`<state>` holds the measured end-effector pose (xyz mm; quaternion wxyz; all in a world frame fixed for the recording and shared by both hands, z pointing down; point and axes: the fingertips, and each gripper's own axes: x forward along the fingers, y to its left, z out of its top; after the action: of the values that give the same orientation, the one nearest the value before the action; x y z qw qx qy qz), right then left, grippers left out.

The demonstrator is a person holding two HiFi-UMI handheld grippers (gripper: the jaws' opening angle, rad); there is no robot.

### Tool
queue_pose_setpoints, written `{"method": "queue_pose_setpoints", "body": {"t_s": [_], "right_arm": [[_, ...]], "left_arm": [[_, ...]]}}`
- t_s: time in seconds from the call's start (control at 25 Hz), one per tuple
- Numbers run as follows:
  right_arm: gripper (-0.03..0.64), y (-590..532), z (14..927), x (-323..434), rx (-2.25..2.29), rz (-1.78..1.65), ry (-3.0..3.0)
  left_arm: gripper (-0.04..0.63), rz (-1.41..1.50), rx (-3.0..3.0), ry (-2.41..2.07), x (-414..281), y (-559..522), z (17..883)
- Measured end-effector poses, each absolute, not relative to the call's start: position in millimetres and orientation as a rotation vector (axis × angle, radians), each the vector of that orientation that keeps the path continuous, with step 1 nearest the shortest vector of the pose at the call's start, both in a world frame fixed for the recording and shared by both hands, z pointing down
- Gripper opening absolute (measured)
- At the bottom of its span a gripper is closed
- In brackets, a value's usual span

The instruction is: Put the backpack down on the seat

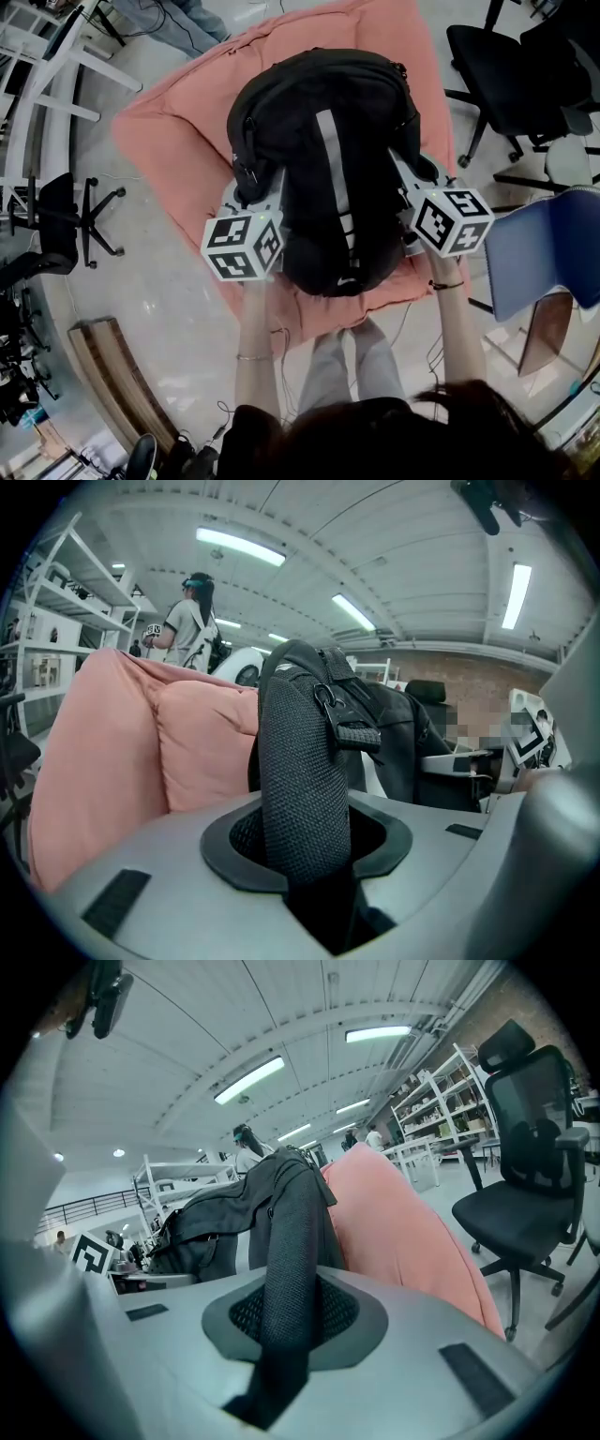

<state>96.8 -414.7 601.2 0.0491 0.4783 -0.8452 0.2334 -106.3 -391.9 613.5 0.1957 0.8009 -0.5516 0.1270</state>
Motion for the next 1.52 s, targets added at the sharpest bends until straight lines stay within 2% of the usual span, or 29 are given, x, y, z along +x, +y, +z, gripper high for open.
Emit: {"method": "queue_pose_setpoints", "body": {"t_s": [0.56, 1.0, 1.08, 1.2, 1.52], "right_arm": [[0.055, -437, 614, 89, 1.449, 0.722, -2.549], [0.154, -439, 615, 83, 1.446, 0.784, -2.573], [0.193, -439, 615, 84, 1.456, 0.773, -2.556], [0.217, -439, 611, 84, 1.458, 0.760, -2.549], [0.233, -432, 570, 87, 1.496, 0.699, -2.602]], "left_arm": [[0.178, 0.358, 2.234, -1.526, -118, -417, 630], [0.225, 0.399, 2.183, -1.547, -125, -418, 639], [0.273, 0.406, 2.175, -1.562, -128, -416, 639], [0.336, 0.402, 2.159, -1.578, -133, -412, 637], [0.345, 0.408, 2.166, -1.670, -157, -385, 606]]}}
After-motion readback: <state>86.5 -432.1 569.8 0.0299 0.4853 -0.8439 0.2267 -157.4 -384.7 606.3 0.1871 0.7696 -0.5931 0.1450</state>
